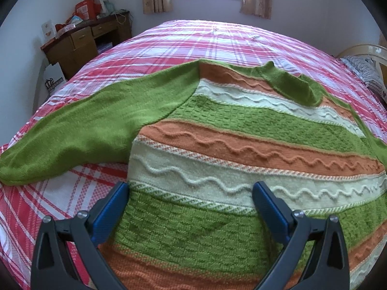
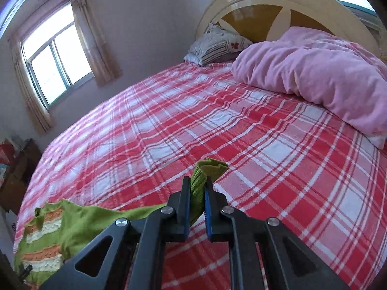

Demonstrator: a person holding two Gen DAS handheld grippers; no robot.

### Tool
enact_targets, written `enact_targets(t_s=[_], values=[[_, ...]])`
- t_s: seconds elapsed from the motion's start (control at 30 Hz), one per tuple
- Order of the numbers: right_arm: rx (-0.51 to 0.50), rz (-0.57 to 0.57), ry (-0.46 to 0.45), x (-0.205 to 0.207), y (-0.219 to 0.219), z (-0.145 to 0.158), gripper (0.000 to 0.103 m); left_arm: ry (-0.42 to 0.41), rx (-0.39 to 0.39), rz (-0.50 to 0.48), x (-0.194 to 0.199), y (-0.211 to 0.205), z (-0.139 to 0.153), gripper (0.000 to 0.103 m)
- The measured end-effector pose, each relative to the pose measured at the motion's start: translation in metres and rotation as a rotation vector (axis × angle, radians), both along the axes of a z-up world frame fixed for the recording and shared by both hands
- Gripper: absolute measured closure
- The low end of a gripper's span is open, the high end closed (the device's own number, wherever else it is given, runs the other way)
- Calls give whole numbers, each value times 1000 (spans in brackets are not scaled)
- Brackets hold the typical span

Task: Fold small clothes
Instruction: 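Move the right gripper to the sleeve cuff and close on it, then lift the sleeve with the right gripper and lay it across the sweater body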

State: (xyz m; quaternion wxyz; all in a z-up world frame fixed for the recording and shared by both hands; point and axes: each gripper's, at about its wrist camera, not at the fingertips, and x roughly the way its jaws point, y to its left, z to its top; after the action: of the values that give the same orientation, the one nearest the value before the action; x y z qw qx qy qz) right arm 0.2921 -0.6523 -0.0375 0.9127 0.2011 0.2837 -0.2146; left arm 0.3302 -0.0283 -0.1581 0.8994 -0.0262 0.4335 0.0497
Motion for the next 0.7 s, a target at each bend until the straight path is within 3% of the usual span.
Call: enact_targets(t_s=[0.17,0.4,0.7], values=[[-21,3,-27,-8,12,18,94,9,4,-26,-3,-2,4,0],[-114,52,-43,9,44,57,94,-18,-114,-76,-28,7,32,0],[-203,192,-82,45,115,97,94,-93,-60,-159,-64,-2,60,0]])
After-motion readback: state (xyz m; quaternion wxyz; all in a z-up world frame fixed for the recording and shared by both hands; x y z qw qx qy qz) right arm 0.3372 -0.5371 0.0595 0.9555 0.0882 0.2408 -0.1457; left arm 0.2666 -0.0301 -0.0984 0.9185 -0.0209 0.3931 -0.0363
